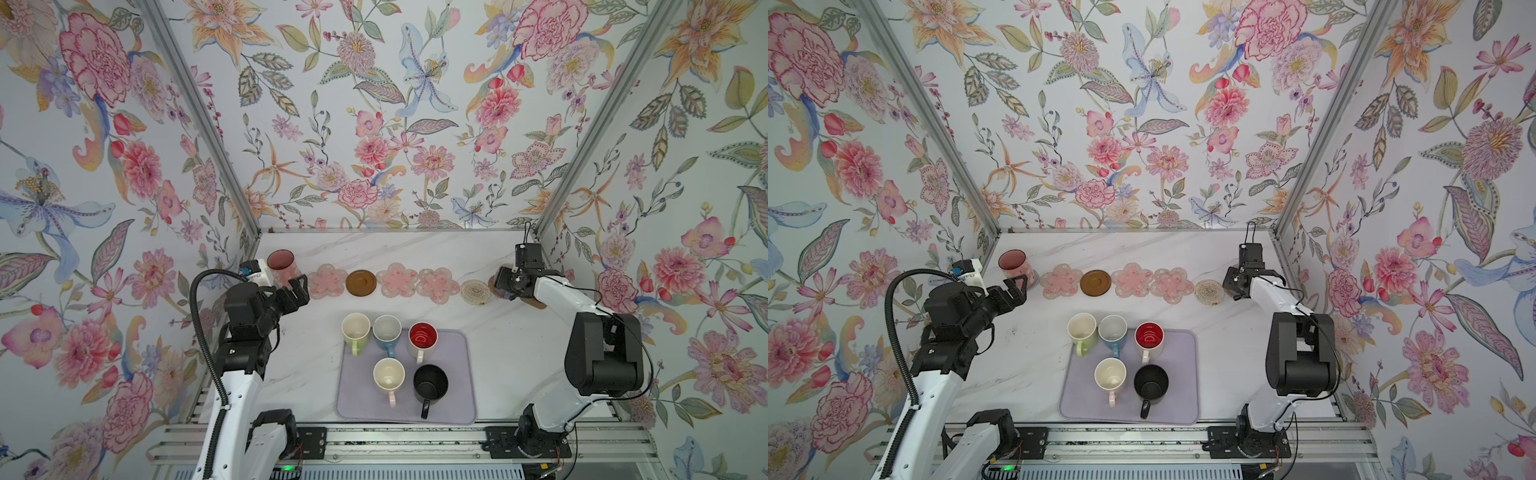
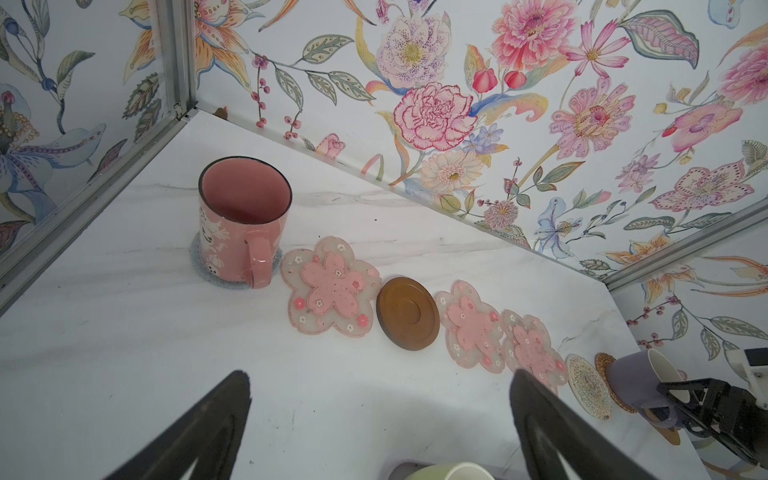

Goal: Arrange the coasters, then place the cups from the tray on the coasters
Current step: 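Lower the lavender mug onto the woven coaster and open the right gripper, then move the left gripper over the light green mug while the right gripper rises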

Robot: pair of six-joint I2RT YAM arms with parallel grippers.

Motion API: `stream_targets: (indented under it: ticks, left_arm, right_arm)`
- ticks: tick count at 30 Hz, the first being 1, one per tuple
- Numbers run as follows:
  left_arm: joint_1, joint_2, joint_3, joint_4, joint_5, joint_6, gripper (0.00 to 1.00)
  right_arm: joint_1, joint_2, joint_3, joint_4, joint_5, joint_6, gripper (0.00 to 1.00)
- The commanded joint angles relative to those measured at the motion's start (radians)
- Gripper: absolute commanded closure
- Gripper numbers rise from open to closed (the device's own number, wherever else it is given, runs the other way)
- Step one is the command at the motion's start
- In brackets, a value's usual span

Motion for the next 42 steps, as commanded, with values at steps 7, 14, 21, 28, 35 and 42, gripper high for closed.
stream_targets:
  ticks: [7,14,21,28,35,42]
  left_arm:
    - [0.007,-0.015,-0.017,0.01,0.024,-0.013,0.01]
    - [0.007,-0.04,0.007,-0.057,0.03,-0.016,0.01]
    - [-0.003,-0.031,0.032,-0.15,0.095,-0.035,0.02]
    - [-0.287,-0.01,0.092,-0.334,-0.131,-0.085,0.07]
    - [-0.534,-0.008,0.047,-0.437,-0.259,-0.206,0.11]
    - [-0.723,0.028,0.028,-0.483,-0.334,-0.258,0.13]
  right_arm:
    - [0.006,-0.395,-0.161,-0.069,-0.037,0.019,0.01]
    - [0.012,-0.663,-0.34,-0.048,-0.029,0.016,0.01]
    - [0.015,-0.678,-0.375,-0.041,-0.032,0.036,0.01]
    - [0.027,-0.666,-0.376,-0.025,-0.034,0.043,0.01]
    - [0.043,-0.66,-0.396,-0.007,-0.034,0.056,0.01]
    - [0.054,-0.642,-0.398,0.007,-0.037,0.061,0.01]
